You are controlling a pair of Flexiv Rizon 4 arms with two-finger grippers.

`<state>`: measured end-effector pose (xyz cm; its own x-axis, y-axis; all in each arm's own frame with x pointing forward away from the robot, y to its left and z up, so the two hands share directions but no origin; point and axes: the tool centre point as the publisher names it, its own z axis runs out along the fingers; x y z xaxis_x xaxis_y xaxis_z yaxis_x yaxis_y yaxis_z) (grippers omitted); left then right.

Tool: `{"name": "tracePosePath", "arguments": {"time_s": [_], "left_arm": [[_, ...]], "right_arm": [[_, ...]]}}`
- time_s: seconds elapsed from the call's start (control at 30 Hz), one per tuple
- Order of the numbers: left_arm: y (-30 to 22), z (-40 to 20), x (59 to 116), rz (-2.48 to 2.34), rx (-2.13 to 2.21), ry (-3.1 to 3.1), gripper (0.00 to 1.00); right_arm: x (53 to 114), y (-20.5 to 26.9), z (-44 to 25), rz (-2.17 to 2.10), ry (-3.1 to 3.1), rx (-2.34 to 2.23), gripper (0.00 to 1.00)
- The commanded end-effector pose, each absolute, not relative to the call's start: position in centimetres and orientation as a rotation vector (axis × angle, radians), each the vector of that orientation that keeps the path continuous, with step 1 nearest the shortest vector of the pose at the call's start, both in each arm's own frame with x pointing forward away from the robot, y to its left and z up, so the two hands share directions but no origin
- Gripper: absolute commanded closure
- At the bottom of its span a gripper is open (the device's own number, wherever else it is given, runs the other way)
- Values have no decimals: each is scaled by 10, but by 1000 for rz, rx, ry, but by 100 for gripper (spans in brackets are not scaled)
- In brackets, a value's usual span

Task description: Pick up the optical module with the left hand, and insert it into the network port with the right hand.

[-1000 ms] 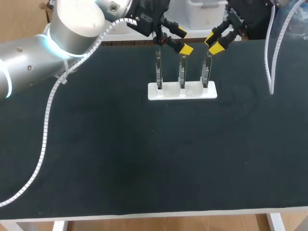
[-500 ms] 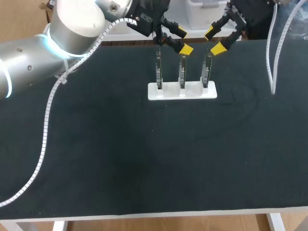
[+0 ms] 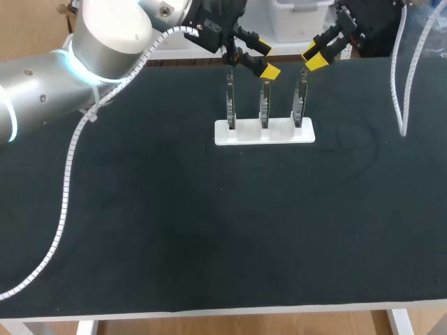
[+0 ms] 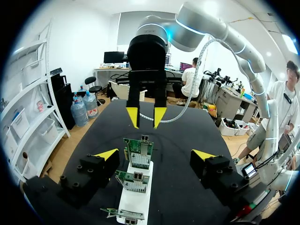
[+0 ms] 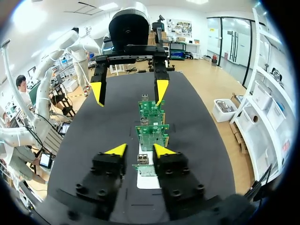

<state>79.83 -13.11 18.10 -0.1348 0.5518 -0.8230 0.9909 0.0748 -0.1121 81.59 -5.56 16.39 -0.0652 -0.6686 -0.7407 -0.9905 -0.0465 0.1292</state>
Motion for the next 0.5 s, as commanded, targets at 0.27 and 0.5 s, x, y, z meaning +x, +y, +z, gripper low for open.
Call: {"name": "tracePosePath", "arguments": {"time_s": [0.27,0.5], "left_arm": [[-131,181,796,-931,1529,1758,0],[-131,181,796,-931,1529,1758,0]], "right_arm": [[814,-50,162,906,1765,-1752,100],[815,-45,158,918,1768,-1750,100]]}}
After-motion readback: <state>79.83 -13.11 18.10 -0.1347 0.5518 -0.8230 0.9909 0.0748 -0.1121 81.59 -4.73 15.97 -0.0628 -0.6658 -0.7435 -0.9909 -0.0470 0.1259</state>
